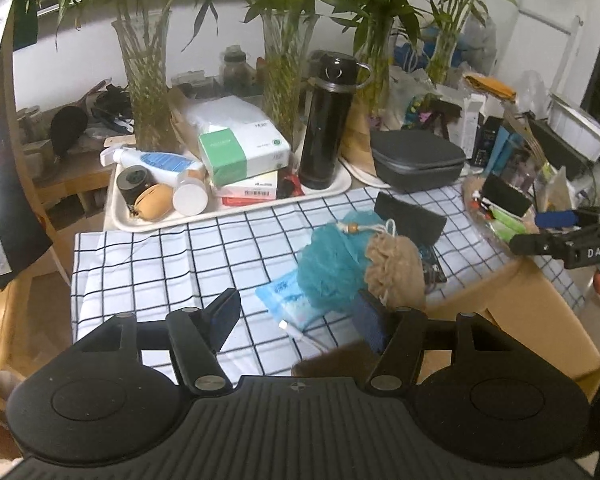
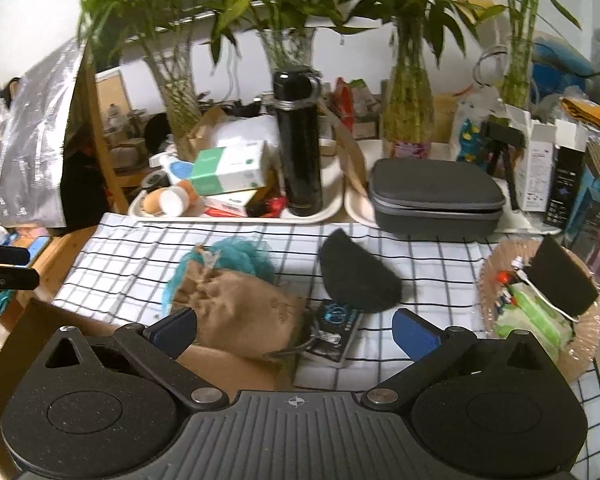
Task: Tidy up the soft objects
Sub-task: 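Move the right gripper to the black half-moon foam sponge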
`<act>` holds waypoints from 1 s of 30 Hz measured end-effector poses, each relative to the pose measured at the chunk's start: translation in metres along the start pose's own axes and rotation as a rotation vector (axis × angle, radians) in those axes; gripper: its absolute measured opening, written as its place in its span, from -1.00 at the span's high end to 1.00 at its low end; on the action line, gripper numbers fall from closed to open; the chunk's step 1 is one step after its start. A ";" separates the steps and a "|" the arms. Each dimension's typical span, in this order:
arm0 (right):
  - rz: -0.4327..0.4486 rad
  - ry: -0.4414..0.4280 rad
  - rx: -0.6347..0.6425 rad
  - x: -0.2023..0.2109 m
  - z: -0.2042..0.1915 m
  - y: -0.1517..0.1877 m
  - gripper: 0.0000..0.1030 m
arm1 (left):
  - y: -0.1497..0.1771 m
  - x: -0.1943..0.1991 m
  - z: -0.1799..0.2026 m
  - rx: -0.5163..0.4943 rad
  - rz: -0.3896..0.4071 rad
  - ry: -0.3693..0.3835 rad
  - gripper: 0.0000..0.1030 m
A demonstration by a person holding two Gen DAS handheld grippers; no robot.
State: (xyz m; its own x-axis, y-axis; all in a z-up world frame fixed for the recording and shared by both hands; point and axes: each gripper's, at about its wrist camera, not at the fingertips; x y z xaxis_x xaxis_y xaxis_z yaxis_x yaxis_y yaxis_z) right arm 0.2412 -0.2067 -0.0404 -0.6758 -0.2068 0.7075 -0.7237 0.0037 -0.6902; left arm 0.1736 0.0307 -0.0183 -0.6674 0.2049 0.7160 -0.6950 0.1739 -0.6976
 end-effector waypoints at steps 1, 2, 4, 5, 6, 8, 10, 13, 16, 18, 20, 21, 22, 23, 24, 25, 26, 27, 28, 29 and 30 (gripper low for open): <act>-0.001 0.012 -0.007 -0.002 0.001 0.000 -1.00 | -0.001 -0.003 -0.001 0.001 0.004 0.001 -0.20; -0.002 0.026 -0.015 -0.004 0.003 -0.001 -1.00 | -0.002 -0.007 -0.002 0.001 0.008 0.000 -0.20; -0.007 0.049 -0.030 -0.008 0.006 -0.001 -1.00 | -0.003 -0.015 -0.005 -0.005 0.010 -0.011 -0.20; -0.008 0.065 -0.037 -0.009 0.007 -0.002 -1.00 | -0.004 -0.019 -0.006 -0.007 0.013 -0.018 -0.20; -0.011 0.082 -0.041 -0.011 0.008 -0.002 -1.00 | -0.005 -0.022 -0.007 -0.006 0.016 -0.021 -0.20; -0.015 0.117 -0.049 -0.014 0.011 -0.002 -1.00 | -0.008 -0.029 -0.011 0.003 0.014 -0.020 -0.20; -0.018 0.142 -0.062 -0.016 0.015 -0.002 -1.00 | -0.010 -0.035 -0.014 0.018 0.019 -0.015 -0.20; -0.017 0.172 -0.080 -0.019 0.020 -0.002 -1.00 | -0.014 -0.045 -0.018 0.016 0.030 -0.013 -0.20; -0.016 0.202 -0.098 -0.022 0.026 -0.001 -1.00 | -0.013 -0.061 -0.023 0.001 0.024 -0.043 -0.20; -0.016 0.211 -0.099 -0.023 0.029 -0.001 -1.00 | -0.012 -0.071 -0.028 0.020 -0.002 -0.055 -0.20; -0.012 0.215 -0.093 -0.024 0.031 0.001 -1.00 | -0.012 -0.076 -0.031 0.030 -0.012 -0.045 -0.20; -0.009 0.216 -0.089 -0.024 0.032 0.001 -1.00 | -0.013 -0.077 -0.032 0.027 -0.010 -0.036 -0.20; -0.006 0.220 -0.088 -0.024 0.033 0.001 -1.00 | -0.014 -0.079 -0.033 0.024 -0.005 -0.026 -0.20; -0.002 0.223 -0.090 -0.024 0.035 0.002 -1.00 | -0.014 -0.080 -0.035 0.027 -0.001 -0.018 -0.20; -0.001 0.221 -0.095 -0.025 0.036 0.002 -1.00 | -0.014 -0.082 -0.037 0.036 0.001 -0.010 -0.20; -0.001 0.215 -0.100 -0.026 0.037 0.002 -1.00 | -0.014 -0.085 -0.039 0.047 -0.004 -0.002 -0.20; 0.000 0.211 -0.103 -0.027 0.039 0.002 -1.00 | -0.013 -0.088 -0.041 0.060 -0.015 0.003 -0.20; -0.001 0.210 -0.104 -0.028 0.039 0.001 -1.00 | -0.013 -0.090 -0.042 0.072 -0.023 0.006 -0.20; -0.005 0.210 -0.099 -0.031 0.040 0.001 -1.00 | -0.012 -0.093 -0.045 0.085 -0.029 0.009 -0.20; -0.008 0.208 -0.091 -0.034 0.040 0.001 -1.00 | -0.012 -0.094 -0.046 0.098 -0.036 0.011 -0.20; -0.009 0.205 -0.082 -0.037 0.040 0.000 -1.00 | -0.011 -0.095 -0.048 0.106 -0.040 0.011 -0.20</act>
Point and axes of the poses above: each gripper's, at about its wrist camera, not at the fingertips, and x roughly against the way its jaws point, z to its right, y to its underside, and after that the axes turned 6 degrees about -x, right-handed
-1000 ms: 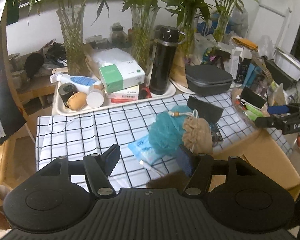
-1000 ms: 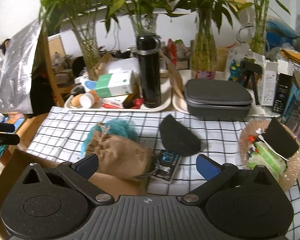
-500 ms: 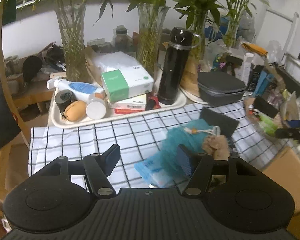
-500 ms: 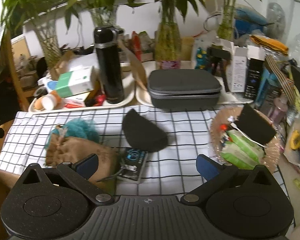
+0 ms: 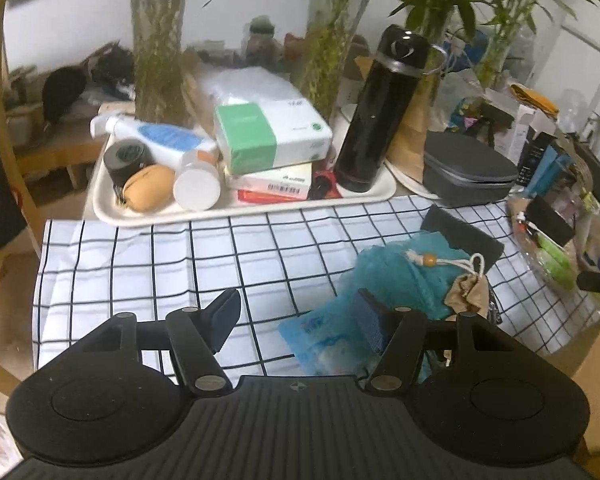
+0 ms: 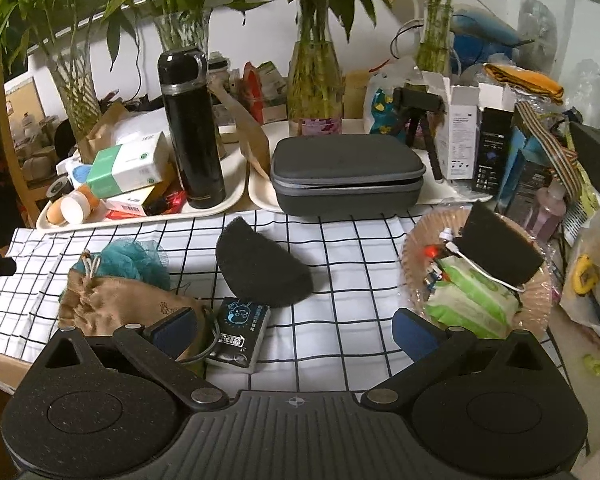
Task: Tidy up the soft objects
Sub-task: 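Move the right gripper to the black half-moon foam sponge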
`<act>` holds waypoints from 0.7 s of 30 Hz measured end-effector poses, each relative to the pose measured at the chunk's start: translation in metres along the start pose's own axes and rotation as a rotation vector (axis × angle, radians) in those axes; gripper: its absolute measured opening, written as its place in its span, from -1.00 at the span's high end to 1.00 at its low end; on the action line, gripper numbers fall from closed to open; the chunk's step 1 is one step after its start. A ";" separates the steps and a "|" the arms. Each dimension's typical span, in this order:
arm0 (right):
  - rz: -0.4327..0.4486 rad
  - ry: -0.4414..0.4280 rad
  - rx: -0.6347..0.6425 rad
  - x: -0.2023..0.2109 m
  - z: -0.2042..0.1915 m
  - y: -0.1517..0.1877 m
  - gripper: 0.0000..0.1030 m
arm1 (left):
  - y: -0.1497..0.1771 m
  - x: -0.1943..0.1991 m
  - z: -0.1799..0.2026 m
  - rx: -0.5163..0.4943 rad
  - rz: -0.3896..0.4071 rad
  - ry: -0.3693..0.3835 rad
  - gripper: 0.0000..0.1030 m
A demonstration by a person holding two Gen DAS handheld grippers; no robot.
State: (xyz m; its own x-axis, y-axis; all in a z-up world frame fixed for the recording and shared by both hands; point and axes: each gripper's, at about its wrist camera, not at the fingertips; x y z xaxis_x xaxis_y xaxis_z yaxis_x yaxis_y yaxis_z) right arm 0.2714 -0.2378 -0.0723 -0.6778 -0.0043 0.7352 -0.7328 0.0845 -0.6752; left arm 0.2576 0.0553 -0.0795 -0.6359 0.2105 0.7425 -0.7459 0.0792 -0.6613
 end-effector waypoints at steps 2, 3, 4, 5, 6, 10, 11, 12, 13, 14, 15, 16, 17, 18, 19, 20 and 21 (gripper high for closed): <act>0.001 -0.010 0.027 -0.006 -0.003 -0.002 -1.00 | 0.000 0.000 -0.002 0.010 -0.011 -0.007 -0.20; 0.011 -0.008 0.046 -0.008 -0.004 -0.002 -1.00 | 0.000 0.001 -0.002 0.013 -0.013 -0.014 -0.20; 0.024 0.001 0.075 -0.010 -0.007 -0.003 -1.00 | 0.000 0.001 -0.003 0.013 -0.014 -0.019 -0.20; 0.029 0.005 0.109 -0.015 -0.010 -0.004 -1.00 | 0.000 0.002 -0.003 0.013 -0.016 -0.023 -0.20; 0.029 -0.002 0.128 -0.018 -0.012 -0.006 -1.00 | 0.000 0.003 -0.003 0.014 -0.018 -0.027 -0.20; 0.025 -0.057 0.209 -0.037 -0.019 -0.010 -1.00 | 0.000 0.005 -0.002 0.007 -0.024 -0.033 -0.20; 0.020 -0.060 0.226 -0.043 -0.020 -0.011 -1.00 | 0.000 0.005 -0.002 0.003 -0.022 -0.031 -0.20; 0.017 -0.061 0.239 -0.048 -0.020 -0.012 -1.00 | 0.000 0.005 -0.001 -0.001 -0.019 -0.030 -0.20; 0.010 -0.063 0.248 -0.054 -0.020 -0.013 -1.00 | -0.001 0.005 0.000 -0.004 -0.019 -0.027 -0.20; -0.003 -0.071 0.256 -0.060 -0.020 -0.014 -1.00 | -0.001 0.006 0.000 -0.005 -0.019 -0.023 -0.20; -0.010 -0.079 0.259 -0.066 -0.018 -0.014 -1.00 | -0.002 0.006 0.001 -0.005 -0.019 -0.018 -0.20; -0.015 -0.084 0.260 -0.070 -0.017 -0.015 -1.00 | -0.003 0.006 0.002 -0.006 -0.019 -0.014 -0.20; -0.022 -0.087 0.261 -0.076 -0.017 -0.015 -1.00 | -0.003 0.006 0.003 -0.008 -0.017 -0.008 -0.20; -0.029 -0.089 0.265 -0.080 -0.017 -0.015 -1.00 | -0.004 0.006 0.004 -0.010 -0.015 -0.003 -0.20; -0.033 -0.090 0.274 -0.084 -0.018 -0.016 -0.99 | -0.004 0.006 0.006 -0.012 -0.015 0.001 -0.20; -0.034 -0.095 0.283 -0.087 -0.019 -0.015 -0.99 | -0.004 0.006 0.007 -0.015 -0.015 0.002 -0.20; -0.036 -0.099 0.293 -0.090 -0.021 -0.015 -0.99 | -0.005 0.006 0.008 -0.017 -0.014 0.004 -0.20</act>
Point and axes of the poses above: each gripper's, at about its wrist camera, not at the fingertips, and x roughly against the way its jaws point, z to its right, y to its underside, and after that the axes turned 6 degrees about -x, right-handed
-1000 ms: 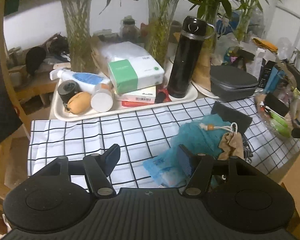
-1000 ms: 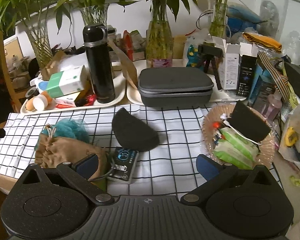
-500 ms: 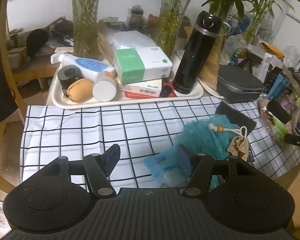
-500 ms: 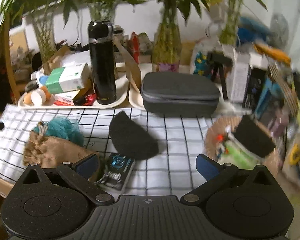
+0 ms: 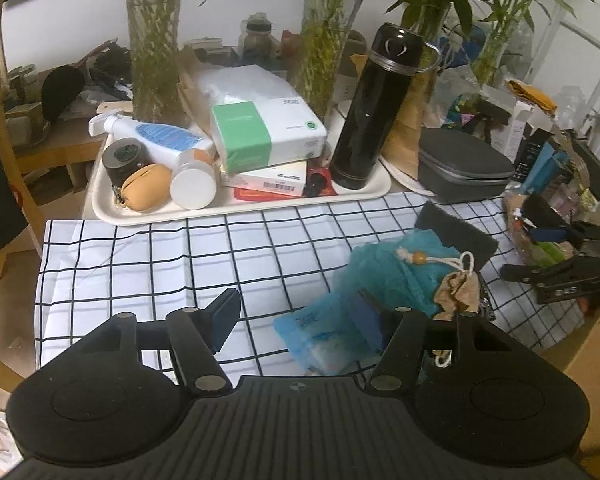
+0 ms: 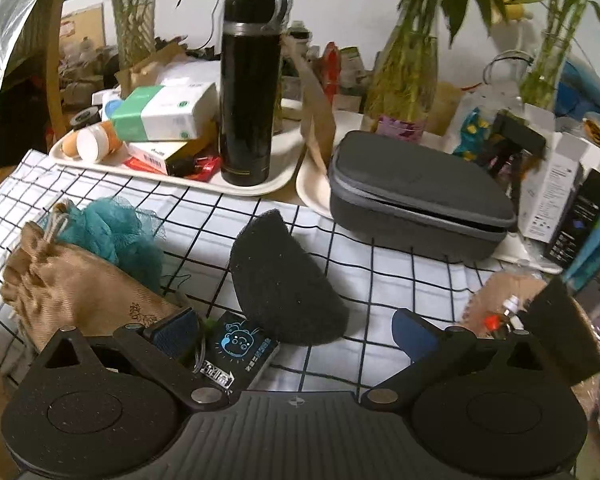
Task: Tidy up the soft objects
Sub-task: 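Move the right gripper to the black half-moon foam sponge, then close the right gripper on the black foam sponge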
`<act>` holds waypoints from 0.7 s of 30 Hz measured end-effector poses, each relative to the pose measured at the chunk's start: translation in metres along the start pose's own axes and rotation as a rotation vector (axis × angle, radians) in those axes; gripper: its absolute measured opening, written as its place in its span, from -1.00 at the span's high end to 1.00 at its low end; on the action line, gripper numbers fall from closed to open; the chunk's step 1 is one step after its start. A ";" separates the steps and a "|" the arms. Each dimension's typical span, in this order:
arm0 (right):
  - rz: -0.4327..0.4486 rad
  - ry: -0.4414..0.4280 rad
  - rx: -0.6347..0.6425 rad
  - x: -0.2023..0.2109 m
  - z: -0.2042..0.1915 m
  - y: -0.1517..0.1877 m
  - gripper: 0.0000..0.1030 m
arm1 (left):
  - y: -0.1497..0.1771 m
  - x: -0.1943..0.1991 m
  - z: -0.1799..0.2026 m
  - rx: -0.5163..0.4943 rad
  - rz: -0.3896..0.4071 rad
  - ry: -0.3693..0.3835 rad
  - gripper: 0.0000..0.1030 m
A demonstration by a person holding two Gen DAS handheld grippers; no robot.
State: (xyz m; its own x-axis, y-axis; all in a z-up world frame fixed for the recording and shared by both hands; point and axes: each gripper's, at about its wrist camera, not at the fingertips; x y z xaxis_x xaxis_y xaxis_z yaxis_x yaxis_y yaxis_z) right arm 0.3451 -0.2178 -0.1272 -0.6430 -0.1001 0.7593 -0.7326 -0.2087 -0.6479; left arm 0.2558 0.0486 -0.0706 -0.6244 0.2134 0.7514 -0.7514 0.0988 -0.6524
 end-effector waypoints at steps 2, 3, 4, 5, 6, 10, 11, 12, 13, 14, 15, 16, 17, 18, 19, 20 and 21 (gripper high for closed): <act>-0.008 -0.002 0.020 -0.009 -0.002 -0.001 -0.99 | 0.000 0.000 0.002 -0.003 -0.001 0.005 -0.20; -0.011 -0.002 0.027 -0.012 -0.003 -0.002 -0.99 | 0.000 0.000 0.003 -0.005 -0.002 0.009 -0.20; -0.015 0.000 0.033 -0.016 -0.003 -0.002 -0.99 | -0.001 0.000 0.003 -0.006 -0.004 0.013 -0.20; -0.018 0.000 0.040 -0.021 -0.004 -0.003 -0.98 | -0.001 0.000 0.003 -0.007 -0.007 0.014 -0.20; -0.019 0.000 0.045 -0.025 -0.003 -0.003 -0.98 | 0.000 -0.001 0.003 -0.010 -0.009 0.017 -0.20; -0.027 -0.004 0.053 -0.038 -0.003 -0.007 -0.90 | 0.000 -0.001 0.002 -0.012 -0.015 0.012 -0.20; -0.027 -0.008 0.061 -0.042 -0.004 -0.008 -0.89 | -0.001 -0.001 0.001 -0.005 -0.015 0.011 -0.20; -0.025 -0.007 0.066 -0.044 -0.005 -0.009 -0.89 | -0.001 0.000 -0.001 0.003 -0.015 0.014 -0.20; -0.027 -0.003 0.070 -0.048 -0.006 -0.010 -0.89 | -0.001 0.000 -0.002 0.009 -0.014 0.020 -0.20; -0.032 -0.002 0.071 -0.052 -0.007 -0.011 -0.88 | -0.001 0.001 -0.003 0.012 -0.013 0.022 -0.20; -0.034 -0.002 0.071 -0.055 -0.007 -0.012 -0.85 | -0.001 0.001 -0.004 0.012 -0.013 0.019 -0.20; -0.034 -0.005 0.071 -0.057 -0.008 -0.014 -0.84 | -0.001 0.001 -0.004 0.011 -0.012 0.013 -0.20; -0.034 -0.008 0.076 -0.060 -0.010 -0.015 -0.84 | -0.001 0.002 -0.005 0.009 -0.012 0.008 -0.20; -0.034 -0.006 0.085 -0.062 -0.011 -0.016 -0.83 | 0.000 0.002 -0.005 0.006 -0.013 0.003 -0.20; -0.034 -0.001 0.094 -0.065 -0.013 -0.017 -0.83 | 0.000 0.002 -0.006 0.004 -0.014 0.000 -0.20; -0.035 0.002 0.099 -0.068 -0.014 -0.017 -0.82 | 0.001 0.002 -0.006 0.004 -0.014 -0.003 -0.20; -0.039 0.003 0.100 -0.070 -0.015 -0.018 -0.81 | 0.002 0.003 -0.007 0.005 -0.015 -0.004 -0.20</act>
Point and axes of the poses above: each gripper's, at about its wrist camera, not at the fingertips, and x roughly against the way its jaws point, z to its right, y to its underside, and after that the axes turned 6 degrees about -x, right-handed
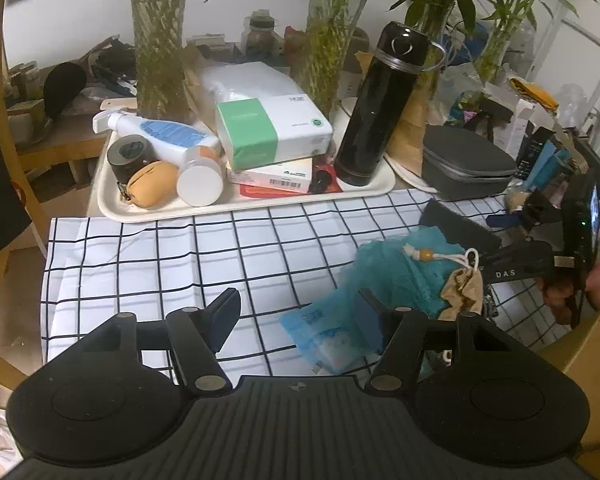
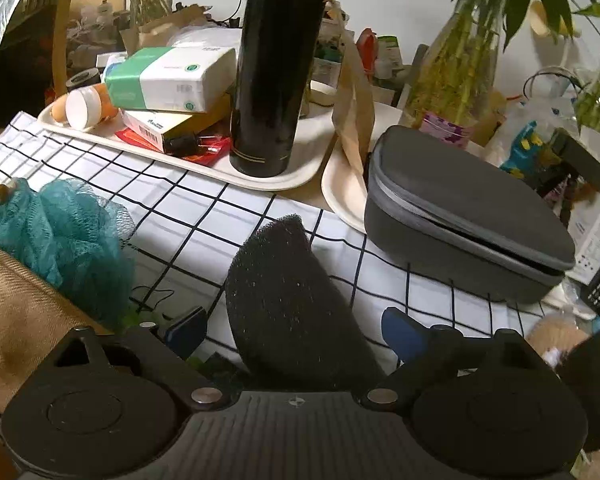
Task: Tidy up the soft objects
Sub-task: 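Close the right gripper on the black foam sponge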
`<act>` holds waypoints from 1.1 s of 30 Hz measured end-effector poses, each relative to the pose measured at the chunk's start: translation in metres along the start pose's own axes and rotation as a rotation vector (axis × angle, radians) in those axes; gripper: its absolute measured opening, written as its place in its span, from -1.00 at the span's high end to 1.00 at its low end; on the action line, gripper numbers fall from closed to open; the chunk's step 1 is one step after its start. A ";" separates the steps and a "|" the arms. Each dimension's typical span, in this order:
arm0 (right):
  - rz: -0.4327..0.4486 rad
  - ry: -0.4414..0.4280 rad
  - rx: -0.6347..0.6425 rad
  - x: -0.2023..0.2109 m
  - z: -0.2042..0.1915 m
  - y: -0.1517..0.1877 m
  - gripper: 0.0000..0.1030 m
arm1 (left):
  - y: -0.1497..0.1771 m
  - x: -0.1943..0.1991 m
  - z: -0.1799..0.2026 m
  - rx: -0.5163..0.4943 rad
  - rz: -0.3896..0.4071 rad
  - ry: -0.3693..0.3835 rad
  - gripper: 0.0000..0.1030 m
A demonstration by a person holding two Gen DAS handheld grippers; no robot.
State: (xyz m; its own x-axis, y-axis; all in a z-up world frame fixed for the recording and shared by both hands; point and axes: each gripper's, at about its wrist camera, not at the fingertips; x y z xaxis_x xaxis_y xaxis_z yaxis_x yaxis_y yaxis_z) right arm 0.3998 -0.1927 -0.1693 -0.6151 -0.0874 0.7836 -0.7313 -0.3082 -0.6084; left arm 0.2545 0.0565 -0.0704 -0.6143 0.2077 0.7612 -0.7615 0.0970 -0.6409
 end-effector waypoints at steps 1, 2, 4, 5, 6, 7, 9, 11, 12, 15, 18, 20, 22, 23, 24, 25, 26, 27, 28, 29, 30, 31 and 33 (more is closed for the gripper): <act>-0.005 -0.001 0.002 -0.002 -0.001 -0.001 -0.79 | 0.000 0.000 -0.001 0.001 -0.001 0.000 -0.20; -0.007 0.002 0.005 -0.003 -0.002 -0.001 -0.79 | 0.000 0.000 -0.002 0.004 -0.002 -0.001 -0.20; -0.010 0.013 0.016 -0.005 -0.004 -0.003 -0.78 | 0.000 0.001 -0.003 0.011 -0.003 -0.003 -0.20; -0.011 0.014 0.016 -0.004 -0.004 -0.004 -0.78 | 0.000 0.002 -0.003 0.016 -0.002 0.000 -0.20; -0.012 0.009 0.013 -0.004 -0.004 -0.004 -0.78 | 0.000 0.002 -0.004 0.020 0.000 0.005 -0.20; -0.012 0.004 0.009 -0.004 -0.004 -0.005 -0.78 | 0.000 0.003 -0.004 0.022 0.002 0.007 -0.20; -0.015 0.001 0.004 -0.005 -0.004 -0.005 -0.78 | -0.001 0.003 -0.004 0.026 0.003 0.006 -0.20; -0.031 0.010 -0.002 -0.009 -0.004 -0.004 -0.78 | -0.001 0.003 -0.004 0.025 0.002 0.007 -0.20; -0.043 0.018 -0.005 -0.012 -0.004 -0.004 -0.78 | 0.000 0.003 -0.003 0.024 0.001 0.006 -0.20; -0.059 0.028 0.003 -0.014 -0.005 -0.003 -0.76 | 0.000 0.003 -0.003 0.021 0.000 0.003 -0.20; -0.073 0.020 -0.005 -0.014 -0.004 -0.003 -0.47 | -0.001 0.003 -0.004 0.032 0.000 0.012 -0.20; -0.059 0.017 -0.019 -0.011 -0.002 -0.004 -0.43 | -0.002 0.003 -0.005 0.038 0.002 0.017 -0.20; -0.051 0.032 -0.018 -0.009 -0.002 -0.006 -0.40 | -0.003 0.002 -0.005 0.040 0.003 0.021 -0.20; -0.046 0.037 -0.019 -0.008 -0.001 -0.007 -0.40 | -0.002 0.002 -0.005 0.040 0.003 0.022 -0.20; -0.040 0.037 -0.022 -0.006 -0.001 -0.008 -0.40 | -0.003 0.001 -0.005 0.041 0.001 0.025 -0.20; -0.034 0.039 -0.025 -0.004 0.000 -0.009 -0.39 | -0.003 0.000 -0.005 0.042 0.002 0.032 -0.20; -0.025 0.042 -0.024 -0.002 0.000 -0.010 -0.39 | -0.003 0.000 -0.004 0.042 0.004 0.038 -0.20; -0.018 0.046 -0.022 0.000 0.000 -0.011 -0.39 | -0.003 0.000 -0.003 0.040 0.007 0.044 -0.20; -0.010 0.050 -0.022 0.003 0.000 -0.011 -0.39 | -0.004 0.000 -0.002 0.034 0.012 0.052 -0.20; -0.003 0.052 -0.025 0.005 0.001 -0.012 -0.39 | -0.004 0.001 -0.001 0.028 0.017 0.058 -0.20; 0.002 0.055 -0.029 0.007 0.003 -0.013 -0.39 | -0.004 0.001 0.001 0.019 0.023 0.064 -0.20; 0.009 0.061 -0.034 0.010 0.004 -0.014 -0.39 | -0.004 0.002 0.002 0.009 0.030 0.069 -0.20; 0.026 0.071 -0.041 0.016 0.007 -0.017 -0.39 | -0.004 0.003 0.006 -0.011 0.041 0.071 -0.20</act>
State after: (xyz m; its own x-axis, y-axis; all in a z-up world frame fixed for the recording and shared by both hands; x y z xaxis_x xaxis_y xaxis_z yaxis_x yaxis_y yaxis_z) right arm 0.4042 -0.1955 -0.1456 -0.6519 -0.0271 0.7578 -0.7258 -0.2673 -0.6339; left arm 0.2546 0.0509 -0.0653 -0.6284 0.2802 0.7257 -0.7334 0.0976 -0.6727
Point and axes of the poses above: each gripper's, at about its wrist camera, not at the fingertips, and x roughly against the way its jaws point, z to its right, y to its underside, and after that the axes turned 6 degrees about -x, right-handed
